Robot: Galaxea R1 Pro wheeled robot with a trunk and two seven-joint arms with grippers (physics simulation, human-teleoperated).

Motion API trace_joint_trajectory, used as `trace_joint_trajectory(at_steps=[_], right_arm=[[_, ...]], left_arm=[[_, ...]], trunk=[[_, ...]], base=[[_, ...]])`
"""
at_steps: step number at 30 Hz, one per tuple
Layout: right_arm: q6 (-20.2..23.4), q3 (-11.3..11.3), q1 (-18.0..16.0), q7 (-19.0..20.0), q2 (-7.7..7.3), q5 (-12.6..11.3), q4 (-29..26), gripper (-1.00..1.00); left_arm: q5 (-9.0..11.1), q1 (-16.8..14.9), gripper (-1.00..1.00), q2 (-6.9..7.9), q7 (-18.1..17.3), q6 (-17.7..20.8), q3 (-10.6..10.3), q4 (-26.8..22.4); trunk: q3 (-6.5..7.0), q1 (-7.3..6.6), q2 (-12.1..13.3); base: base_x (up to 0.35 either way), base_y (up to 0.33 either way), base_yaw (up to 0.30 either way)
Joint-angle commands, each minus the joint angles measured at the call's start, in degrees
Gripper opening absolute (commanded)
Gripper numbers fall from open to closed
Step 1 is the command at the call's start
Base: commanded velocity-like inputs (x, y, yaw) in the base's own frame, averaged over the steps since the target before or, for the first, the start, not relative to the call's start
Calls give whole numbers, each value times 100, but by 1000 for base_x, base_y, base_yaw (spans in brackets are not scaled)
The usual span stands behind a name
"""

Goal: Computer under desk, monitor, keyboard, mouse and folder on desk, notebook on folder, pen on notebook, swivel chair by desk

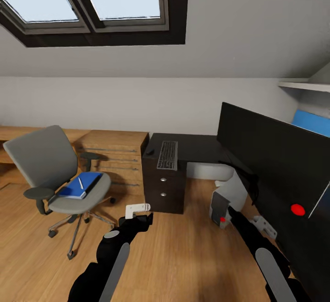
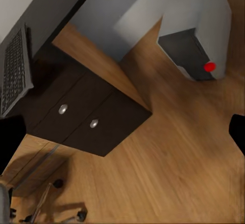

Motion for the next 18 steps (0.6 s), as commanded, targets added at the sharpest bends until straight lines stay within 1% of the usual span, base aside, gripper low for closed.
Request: trace_joint_trajectory(at_steps=[1,2,3,6,7,10,12,13,18], right_arm=[[23,2,-4,-44,-29,-30,-11,100],[36,-4,-4,-66,-90,-23,-13,100],[41,-6,-6,-80,-116,22,-11,100],[45,-3,-10,-89,-123,206,-10,100],[53,-1,-12,-93,-124,341,-10,100],[138,1,-13,-139,-119,598,-14,100],[179,1,-13,-158,-118,649,-15,100],[221,4,-13,-174,-112,714,-14,100],[193,14,-13,-183,-89,738,-2,100]], left_arm=[[60,-4,100,0,53,19,-6,-7],[60,-4,100,0,53,19,-7,-7],[59,-4,100,0,53,20,-8,-7],[59,-4,100,0,53,20,-8,-7],[59,-4,100,0,53,20,-8,-7],[59,-4,100,0,53,19,-8,-7],[59,-4,100,0,53,19,-8,-7],[59,-4,100,0,53,18,-8,-7],[59,-4,100,0,53,18,-8,-7]], trunk=[[12,-26,37],[30,-48,77],[48,-70,117],[102,-136,238],[120,-158,278],[173,-224,398],[209,-268,478],[227,-290,519],[317,-400,719]], base=[[-336,-103,0],[-337,-112,0],[-337,-117,0],[-337,-119,0],[-337,-120,0],[-337,-122,0],[-337,-124,0],[-337,-131,0],[-337,-151,0]])
